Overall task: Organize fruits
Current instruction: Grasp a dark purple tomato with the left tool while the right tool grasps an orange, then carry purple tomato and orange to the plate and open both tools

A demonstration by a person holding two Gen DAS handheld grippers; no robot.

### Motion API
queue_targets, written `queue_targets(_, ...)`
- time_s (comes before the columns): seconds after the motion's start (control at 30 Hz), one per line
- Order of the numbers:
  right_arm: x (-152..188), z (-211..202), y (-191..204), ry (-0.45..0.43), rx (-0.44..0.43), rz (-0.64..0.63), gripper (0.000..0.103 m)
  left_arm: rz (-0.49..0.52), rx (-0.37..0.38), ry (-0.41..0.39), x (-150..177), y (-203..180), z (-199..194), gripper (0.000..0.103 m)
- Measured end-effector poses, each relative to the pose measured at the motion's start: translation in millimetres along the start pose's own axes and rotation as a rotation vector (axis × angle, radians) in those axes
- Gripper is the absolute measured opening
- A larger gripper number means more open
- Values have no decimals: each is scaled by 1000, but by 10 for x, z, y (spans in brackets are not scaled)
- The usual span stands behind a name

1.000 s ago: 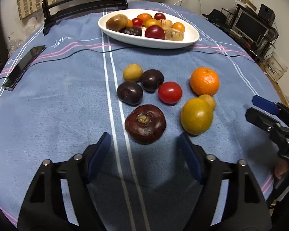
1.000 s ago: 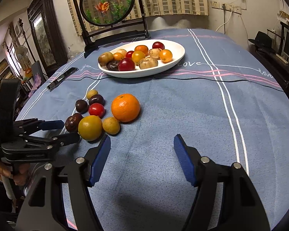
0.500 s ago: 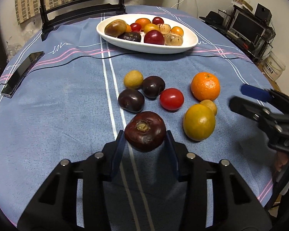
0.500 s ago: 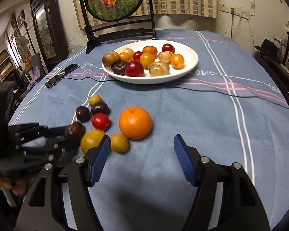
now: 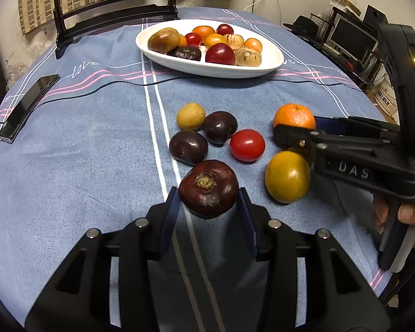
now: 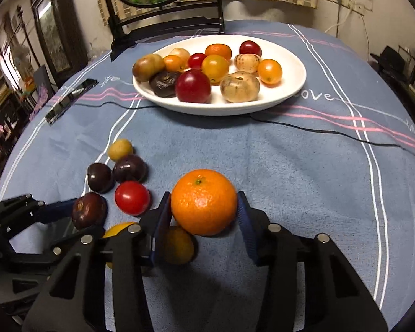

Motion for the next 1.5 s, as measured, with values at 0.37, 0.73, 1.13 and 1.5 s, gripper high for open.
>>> queue_targets(0.37,-35,-398,-295,-101,-3,52,46,-8,-21,-15,-59,41,-86,43)
queue_targets(0.73,-445,-772,-358,-238,-24,40,46,59,-87,-128,-669,113,-476,43)
queue_targets(1.13,-1257,-338,-310,-272,-48,51,46,55,-115,-116,-1732,223,117,43)
queue_targets(1.5,-1449,364,-207,-190,26,-47,47,-14,-135,-53,-1981,502,703,44)
Point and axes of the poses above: each gripper's, at about its wrist camera, not at the fingertips, and z roughly the way its jaws point, y to its left, x to its underside, the point moved 7 cm from there along z, roughly the way its jaws point, and after that the axes turned 11 degrees about z, right-handed, at the moved point
